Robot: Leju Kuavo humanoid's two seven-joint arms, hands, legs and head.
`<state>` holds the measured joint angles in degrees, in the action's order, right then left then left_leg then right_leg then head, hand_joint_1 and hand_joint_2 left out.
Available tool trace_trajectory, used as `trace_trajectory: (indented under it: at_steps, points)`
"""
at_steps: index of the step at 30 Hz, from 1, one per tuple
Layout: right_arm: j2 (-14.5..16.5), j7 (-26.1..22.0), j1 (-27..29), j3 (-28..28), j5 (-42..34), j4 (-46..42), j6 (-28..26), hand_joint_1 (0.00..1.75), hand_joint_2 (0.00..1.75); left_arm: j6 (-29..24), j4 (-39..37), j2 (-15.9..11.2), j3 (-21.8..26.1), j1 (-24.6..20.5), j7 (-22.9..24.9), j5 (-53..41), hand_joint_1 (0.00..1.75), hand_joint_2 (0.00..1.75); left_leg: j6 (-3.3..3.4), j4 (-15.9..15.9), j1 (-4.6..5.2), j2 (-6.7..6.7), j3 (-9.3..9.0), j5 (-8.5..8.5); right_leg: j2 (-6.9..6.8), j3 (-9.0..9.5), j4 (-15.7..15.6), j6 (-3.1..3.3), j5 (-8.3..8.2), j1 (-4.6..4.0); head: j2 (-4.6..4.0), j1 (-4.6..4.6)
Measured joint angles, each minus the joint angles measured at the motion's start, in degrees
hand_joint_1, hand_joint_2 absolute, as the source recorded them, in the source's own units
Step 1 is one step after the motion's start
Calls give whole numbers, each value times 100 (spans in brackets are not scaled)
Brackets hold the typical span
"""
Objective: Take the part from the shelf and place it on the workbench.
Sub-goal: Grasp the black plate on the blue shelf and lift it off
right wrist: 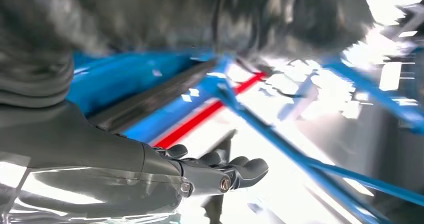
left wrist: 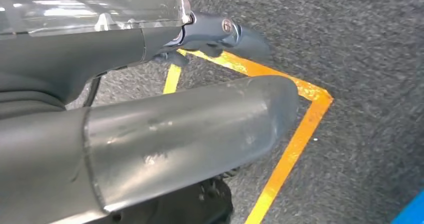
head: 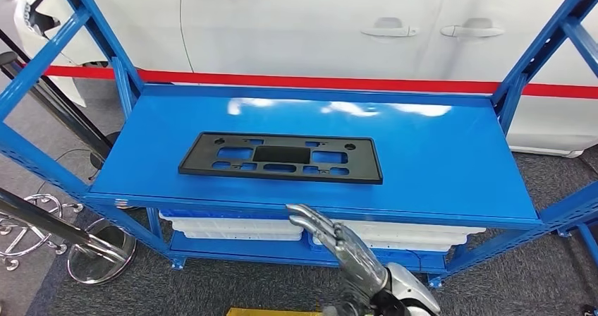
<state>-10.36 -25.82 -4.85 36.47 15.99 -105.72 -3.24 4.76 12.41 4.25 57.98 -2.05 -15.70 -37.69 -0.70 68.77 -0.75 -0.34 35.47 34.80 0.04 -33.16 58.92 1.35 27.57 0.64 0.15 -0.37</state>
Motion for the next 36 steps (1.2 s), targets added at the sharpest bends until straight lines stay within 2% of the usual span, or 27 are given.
trace_trajectory:
  at_steps: [1,2,3,4,5,7,8,9,11,13,15,18,19,20,21,23,25,27,29,30,32,34,35,36]
  points:
    - [93,156,-149,46,48,210,-23,0,175,19,0,-2,0,-5,-6,-30,0,0,-11,364,0,0,193,121,0,1,3,6,3,-5,0,1]
    - [184,281,-298,97,91,423,-49,0,175,34,0,-3,0,-8,-9,-62,0,0,-16,573,0,0,319,141,2,4,6,11,5,-8,0,1]
    - [271,371,-443,148,137,618,-74,0,175,46,0,-5,0,-10,-10,-89,0,0,-15,568,0,0,346,47,4,11,10,13,8,-10,0,0]
    - [357,438,-581,201,180,794,-96,0,175,54,0,-8,0,-14,-11,-111,0,0,-5,335,0,1,262,-146,5,21,15,15,14,-11,0,0]
    - [437,491,-703,253,220,942,-115,0,175,58,0,-11,-1,-21,-11,-128,0,0,12,-58,0,3,100,-391,6,33,21,11,23,-11,0,-1]
    - [565,597,-929,351,318,1178,-169,0,175,64,0,-21,-1,-37,-12,-161,0,0,52,-767,18,4,-207,-694,4,32,42,-15,42,-34,0,1]
    - [616,660,-1034,401,386,1284,-208,0,175,66,1,-26,-1,-41,-11,-182,0,0,72,-947,29,3,-276,-740,3,19,49,-39,41,-43,-1,1]
    - [659,728,-1130,450,467,1382,-255,0,175,68,1,-30,-1,-43,-11,-206,0,0,86,-999,42,1,-290,-726,3,4,51,-61,34,-50,-1,1]
    - [727,845,-1290,533,624,1543,-347,0,175,77,1,-36,-1,-40,-10,-246,0,0,118,-1020,45,-1,-277,-744,4,-7,37,-98,12,-47,-1,1]
    - [808,987,-1465,614,887,1717,-517,0,175,87,0,-39,-1,-43,-8,-291,0,0,176,-1068,13,7,-295,-780,3,-26,104,-140,76,-46,0,2]
    - [896,1166,-1657,695,1289,1915,-777,0,175,96,0,-39,-1,-55,-5,-338,0,0,236,-1113,-16,18,-313,-811,2,-141,383,-182,276,-42,0,1]
    - [1005,1485,-1840,786,2063,2223,-1242,0,175,99,0,-40,-1,-62,1,-393,0,0,255,-1114,-14,19,-307,-815,0,-568,1283,-219,683,-23,0,1]
    - [1049,1632,-1892,816,2392,2353,-1428,0,175,98,0,-41,-1,-62,5,-414,0,0,256,-1111,-14,17,-307,-814,0,-710,1559,-228,749,-15,0,2]
    - [1097,1790,-1948,846,2744,2499,-1620,0,175,98,0,-42,-2,-62,10,-443,0,0,254,-1106,-14,13,-309,-811,0,-764,1636,-231,697,-9,0,2]
    - [1146,1928,-2017,874,3046,2638,-1773,0,175,98,0,-42,-3,-62,14,-472,0,0,249,-1098,-14,9,-313,-805,-1,-714,1494,-226,541,-3,0,2]
    - [1256,2157,-2186,923,3570,2915,-2011,0,175,99,0,-42,-7,-75,21,-522,0,0,225,-1079,-16,2,-326,-783,1,-374,743,-188,122,1,0,1]
    - [1346,2289,-2325,950,3872,3139,-2122,0,175,99,0,-43,-9,-97,25,-552,0,0,182,-1069,-9,-1,-305,-775,8,-133,176,-141,-61,-26,0,1]
    - [1414,2380,-2403,971,4064,3343,-2173,0,175,100,0,-45,-10,-106,32,-576,0,0,116,-1078,-4,-3,-266,-793,16,-129,69,-107,-58,-62,0,1]
    - [1506,2516,-2506,1005,4313,3617,-2206,0,175,106,-1,-49,-12,-107,38,-625,0,0,45,-1076,-10,-2,-257,-778,22,-128,14,-49,-90,-49,0,0]
    - [1559,2599,-2574,1019,4472,3769,-2227,0,175,115,-1,-51,-14,-113,38,-656,0,0,15,-1008,-15,1,-232,-719,21,-113,-16,-12,-106,-38,0,-1]
    - [1659,2751,-2698,1048,4815,4080,-2275,0,175,131,-3,-58,-18,-131,46,-719,0,0,-34,-507,-26,4,-7,-432,7,-85,-58,47,-126,-26,0,-1]
    - [1745,2843,-2765,1098,5093,4415,-2309,0,175,136,-4,-67,-22,-134,63,-772,0,0,-67,252,-28,5,361,-127,-4,-82,-56,77,-120,-45,0,0]
    - [1783,2865,-2777,1128,5174,4573,-2311,0,175,136,-4,-71,-25,-130,73,-790,0,0,-72,472,-27,5,477,-92,-5,-81,-48,86,-115,-55,0,0]
    - [1819,2882,-2787,1158,5233,4721,-2308,0,175,137,-5,-72,-32,-126,78,-807,0,0,-67,492,-27,5,501,-164,-4,-80,-39,94,-108,-65,0,0]
